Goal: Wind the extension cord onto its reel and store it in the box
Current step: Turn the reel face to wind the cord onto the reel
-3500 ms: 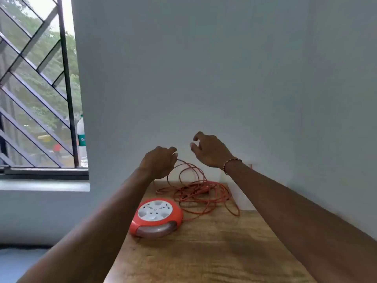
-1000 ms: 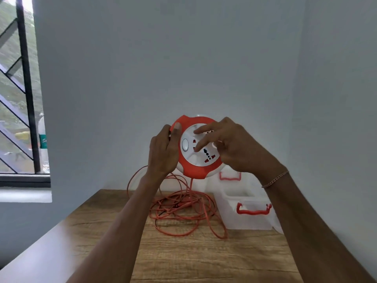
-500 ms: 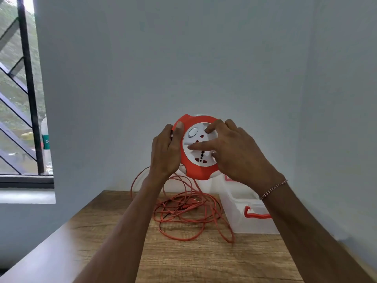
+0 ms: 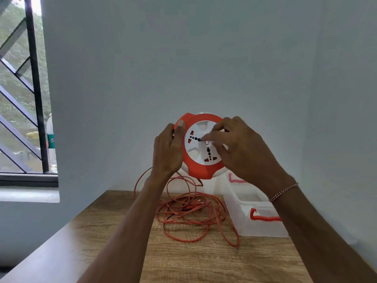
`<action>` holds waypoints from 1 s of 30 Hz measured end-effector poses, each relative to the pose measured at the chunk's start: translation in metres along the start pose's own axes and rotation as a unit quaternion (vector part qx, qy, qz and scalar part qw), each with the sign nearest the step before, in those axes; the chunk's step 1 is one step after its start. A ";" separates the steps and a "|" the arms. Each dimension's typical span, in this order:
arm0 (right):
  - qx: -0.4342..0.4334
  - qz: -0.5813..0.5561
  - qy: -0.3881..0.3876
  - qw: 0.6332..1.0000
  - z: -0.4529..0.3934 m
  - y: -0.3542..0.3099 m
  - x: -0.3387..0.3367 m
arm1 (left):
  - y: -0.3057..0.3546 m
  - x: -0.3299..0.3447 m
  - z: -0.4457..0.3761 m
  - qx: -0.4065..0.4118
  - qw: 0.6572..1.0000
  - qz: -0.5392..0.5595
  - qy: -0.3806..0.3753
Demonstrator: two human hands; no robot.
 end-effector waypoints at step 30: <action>0.087 0.009 0.059 0.994 0.004 -0.010 0.009 | 0.002 0.003 -0.001 0.025 1.000 -0.003 -0.003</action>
Point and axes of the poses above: each hand's wrist, its own z-axis away from the middle knuckle, its own x-axis out of the palm, y = z × x, the point moved 1 cm from there along -z, towards the middle knuckle, and after that the axes turned 1 degree about -x, right-handed, at the moved point
